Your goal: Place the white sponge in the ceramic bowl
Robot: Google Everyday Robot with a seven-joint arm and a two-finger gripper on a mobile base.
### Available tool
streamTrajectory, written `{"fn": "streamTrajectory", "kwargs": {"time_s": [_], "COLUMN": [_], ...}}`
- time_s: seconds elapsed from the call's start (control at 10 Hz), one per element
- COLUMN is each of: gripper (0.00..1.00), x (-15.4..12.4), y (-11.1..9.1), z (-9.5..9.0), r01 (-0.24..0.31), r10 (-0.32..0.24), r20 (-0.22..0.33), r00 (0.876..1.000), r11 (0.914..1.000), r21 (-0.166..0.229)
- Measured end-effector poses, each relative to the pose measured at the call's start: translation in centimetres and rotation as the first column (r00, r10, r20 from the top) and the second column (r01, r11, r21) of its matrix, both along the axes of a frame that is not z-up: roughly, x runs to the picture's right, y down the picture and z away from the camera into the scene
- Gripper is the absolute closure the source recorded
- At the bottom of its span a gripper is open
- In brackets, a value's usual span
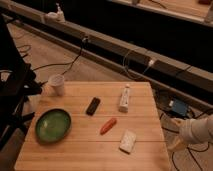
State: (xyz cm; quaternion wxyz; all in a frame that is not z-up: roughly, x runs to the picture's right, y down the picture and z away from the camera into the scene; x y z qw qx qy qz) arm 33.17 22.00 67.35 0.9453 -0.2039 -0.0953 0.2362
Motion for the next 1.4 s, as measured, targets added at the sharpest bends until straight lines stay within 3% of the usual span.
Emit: {"fn": "streamTrajectory", "kwargs": {"time_s": [1.2, 1.4], "gripper": [0.2, 0.2], "x": [0.03, -0.12], "y": [-0.05, -0.57], "z": [0.0, 0.4], "r01": [0.0, 0.05], "r10": [0.0, -0.05], "r20": [0.0, 0.02], "r00": [1.0, 0.999], "r11": [1.0, 0.9987], "r21": [0.0, -0.007]}}
